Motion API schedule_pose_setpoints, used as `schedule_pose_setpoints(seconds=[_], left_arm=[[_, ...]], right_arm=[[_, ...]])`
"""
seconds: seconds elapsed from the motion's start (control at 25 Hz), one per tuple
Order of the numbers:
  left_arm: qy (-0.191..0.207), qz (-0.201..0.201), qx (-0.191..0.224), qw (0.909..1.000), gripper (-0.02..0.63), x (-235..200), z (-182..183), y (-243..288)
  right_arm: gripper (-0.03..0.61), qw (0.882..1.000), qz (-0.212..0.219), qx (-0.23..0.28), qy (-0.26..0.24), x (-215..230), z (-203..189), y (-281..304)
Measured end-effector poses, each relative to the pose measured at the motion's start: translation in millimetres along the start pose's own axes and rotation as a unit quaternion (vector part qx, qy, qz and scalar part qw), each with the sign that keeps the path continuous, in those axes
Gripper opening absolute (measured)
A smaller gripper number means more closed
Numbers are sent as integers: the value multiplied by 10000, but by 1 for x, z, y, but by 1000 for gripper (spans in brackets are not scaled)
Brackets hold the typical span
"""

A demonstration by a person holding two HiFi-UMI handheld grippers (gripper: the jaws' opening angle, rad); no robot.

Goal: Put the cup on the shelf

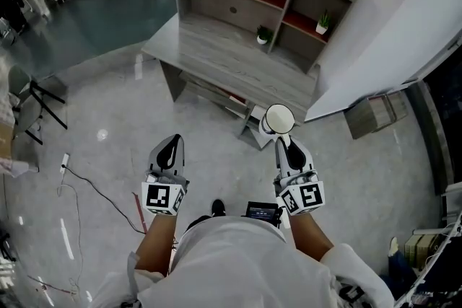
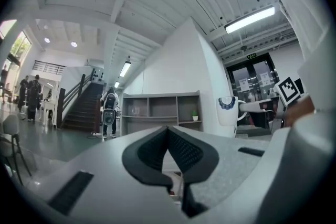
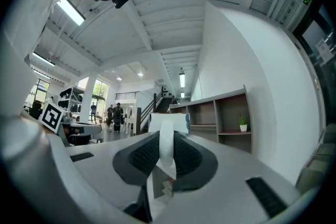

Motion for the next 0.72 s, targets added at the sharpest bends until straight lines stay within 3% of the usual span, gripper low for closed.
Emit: schedule_pose_setpoints(seconds=[0.72], left_arm=[[-132, 86, 104, 9998, 6, -73, -21, 93]], right_arm=[[75, 9995, 265, 45, 181, 19, -38, 131]])
Point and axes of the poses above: the fingertips, and each gripper's own axes: y forward along the fingers, x to its right, z out of its top, the point moved 6 cm from there along -y, backward along the fingers, and after that the axes turned 10 degrees about x, right-handed, at the moved point
